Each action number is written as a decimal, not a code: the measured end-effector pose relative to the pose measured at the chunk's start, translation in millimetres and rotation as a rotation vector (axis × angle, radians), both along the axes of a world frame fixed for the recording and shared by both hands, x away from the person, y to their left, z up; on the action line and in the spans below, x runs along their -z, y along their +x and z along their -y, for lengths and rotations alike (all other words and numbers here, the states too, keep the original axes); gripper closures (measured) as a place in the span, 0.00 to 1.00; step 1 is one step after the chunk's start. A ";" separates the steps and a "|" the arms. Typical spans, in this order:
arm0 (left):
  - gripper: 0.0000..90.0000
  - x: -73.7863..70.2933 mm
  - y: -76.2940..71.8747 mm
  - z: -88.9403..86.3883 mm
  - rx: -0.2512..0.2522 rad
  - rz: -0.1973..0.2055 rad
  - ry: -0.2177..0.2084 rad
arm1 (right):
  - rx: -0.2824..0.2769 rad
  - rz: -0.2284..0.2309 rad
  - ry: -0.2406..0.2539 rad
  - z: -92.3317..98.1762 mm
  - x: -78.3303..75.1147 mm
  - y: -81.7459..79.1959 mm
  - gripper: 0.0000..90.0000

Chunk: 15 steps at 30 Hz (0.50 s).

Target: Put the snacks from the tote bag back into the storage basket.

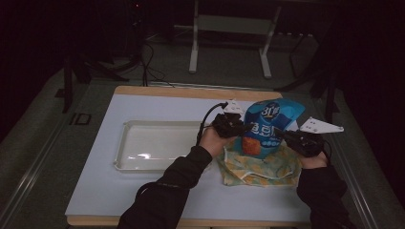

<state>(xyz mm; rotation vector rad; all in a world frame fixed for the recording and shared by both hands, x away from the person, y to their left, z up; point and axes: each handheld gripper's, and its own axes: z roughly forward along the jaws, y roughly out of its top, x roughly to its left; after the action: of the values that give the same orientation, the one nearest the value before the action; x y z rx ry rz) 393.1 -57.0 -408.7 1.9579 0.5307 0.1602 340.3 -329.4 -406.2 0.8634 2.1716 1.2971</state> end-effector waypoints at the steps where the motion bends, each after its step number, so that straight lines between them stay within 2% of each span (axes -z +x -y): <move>1: 0.97 -4.2 -0.8 1.0 -0.001 0.009 0.002 | 0.002 0.005 0.000 0.3 -1.9 -0.2 0.98; 6: 0.97 -11.6 -0.8 1.4 0.004 0.012 -0.004 | 0.001 0.017 0.008 2.0 -8.4 -1.1 0.99; 15: 0.98 -31.2 1.2 -1.6 0.005 0.027 -0.019 | 0.007 0.043 0.010 -0.2 -28.6 -1.0 0.99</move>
<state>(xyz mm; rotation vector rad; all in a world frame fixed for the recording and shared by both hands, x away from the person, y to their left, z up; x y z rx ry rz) 394.2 -55.5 -377.5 1.9358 0.5083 0.1779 339.3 -329.2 -377.6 0.8387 2.1291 1.3129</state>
